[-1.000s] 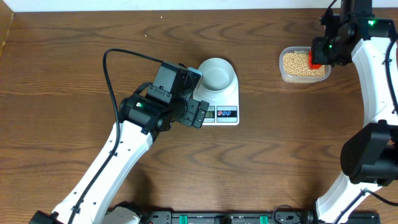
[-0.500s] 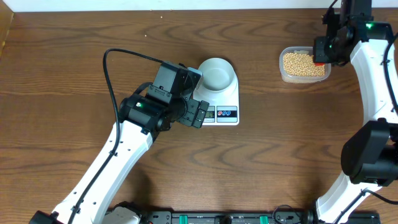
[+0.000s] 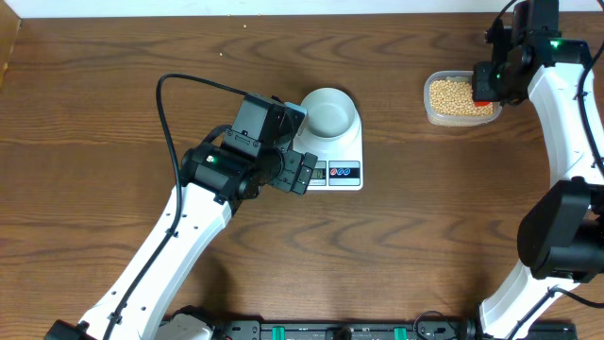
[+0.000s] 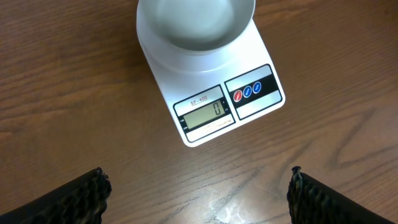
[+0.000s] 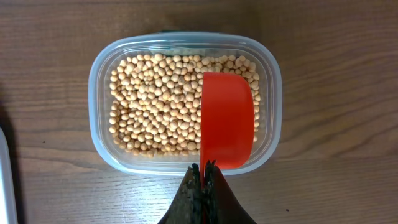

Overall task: Scoop item into bowl and weigh 50g on scale
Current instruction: 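Move the red scoop with the right gripper over the soybean tub, then lower the red scoop into the soybeans with the right gripper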

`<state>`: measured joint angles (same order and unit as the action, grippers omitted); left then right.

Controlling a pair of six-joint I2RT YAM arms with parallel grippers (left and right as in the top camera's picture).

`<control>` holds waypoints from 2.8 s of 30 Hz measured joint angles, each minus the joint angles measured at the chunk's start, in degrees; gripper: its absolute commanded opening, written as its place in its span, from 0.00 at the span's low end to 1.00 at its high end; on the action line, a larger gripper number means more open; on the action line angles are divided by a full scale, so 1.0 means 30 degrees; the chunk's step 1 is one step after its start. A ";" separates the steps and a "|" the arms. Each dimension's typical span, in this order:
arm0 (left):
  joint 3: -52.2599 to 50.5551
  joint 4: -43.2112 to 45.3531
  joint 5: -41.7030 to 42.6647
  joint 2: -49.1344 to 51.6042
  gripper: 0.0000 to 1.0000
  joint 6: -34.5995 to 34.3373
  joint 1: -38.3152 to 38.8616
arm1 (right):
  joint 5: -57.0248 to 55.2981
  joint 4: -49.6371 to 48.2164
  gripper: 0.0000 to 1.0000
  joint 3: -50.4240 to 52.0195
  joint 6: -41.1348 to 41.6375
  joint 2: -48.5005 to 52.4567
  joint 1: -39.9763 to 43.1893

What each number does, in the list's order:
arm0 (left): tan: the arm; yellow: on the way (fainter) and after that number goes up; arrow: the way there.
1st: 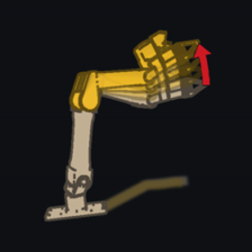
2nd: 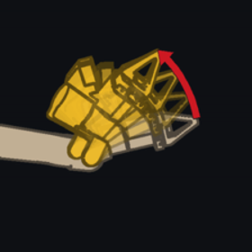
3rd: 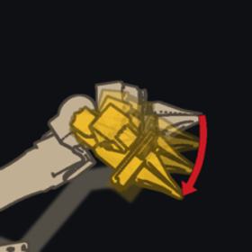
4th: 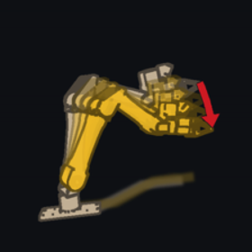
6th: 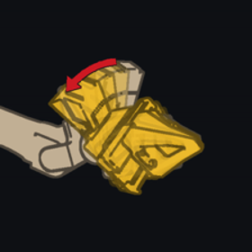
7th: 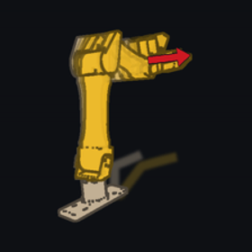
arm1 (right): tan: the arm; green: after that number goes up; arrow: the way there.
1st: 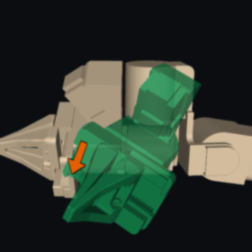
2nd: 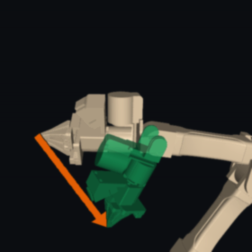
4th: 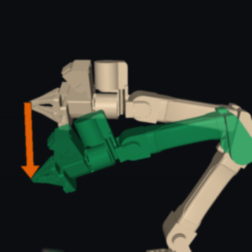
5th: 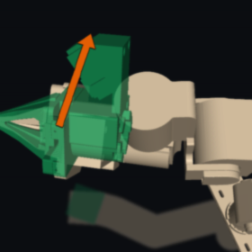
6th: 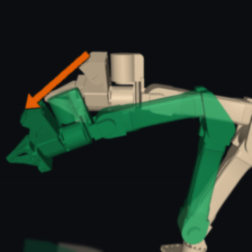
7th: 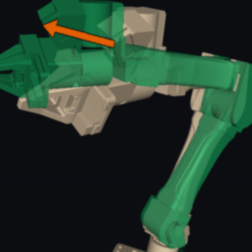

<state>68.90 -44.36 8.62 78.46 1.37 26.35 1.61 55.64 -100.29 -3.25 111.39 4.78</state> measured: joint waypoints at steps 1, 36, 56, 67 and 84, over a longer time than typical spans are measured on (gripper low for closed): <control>0.0000 0.0000 0.0007 0.0000 0.93 -0.0007 0.0000 | -0.0044 -0.0015 0.01 0.0029 0.0000 0.0000 -0.0007; 0.0000 0.0000 0.0000 0.0000 0.93 0.0000 0.0000 | -0.1348 -0.0044 0.01 0.0211 -0.0262 0.0000 0.0117; 0.0000 0.0000 0.0007 0.0000 0.93 -0.0007 0.0000 | -0.1173 -0.0182 0.01 0.0211 -0.0270 0.0000 0.0342; 0.0000 0.0000 0.0000 0.0000 0.93 0.0000 0.0000 | 0.0073 -0.0321 0.01 0.0962 -0.0270 0.0000 0.0947; 0.0000 0.0000 0.0000 0.0000 0.93 0.0000 0.0000 | 0.3708 -0.2543 0.01 0.2900 0.0379 0.0000 0.1290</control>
<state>68.90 -44.36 8.62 78.46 1.37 26.35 12.73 48.01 -91.59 -2.11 111.39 8.64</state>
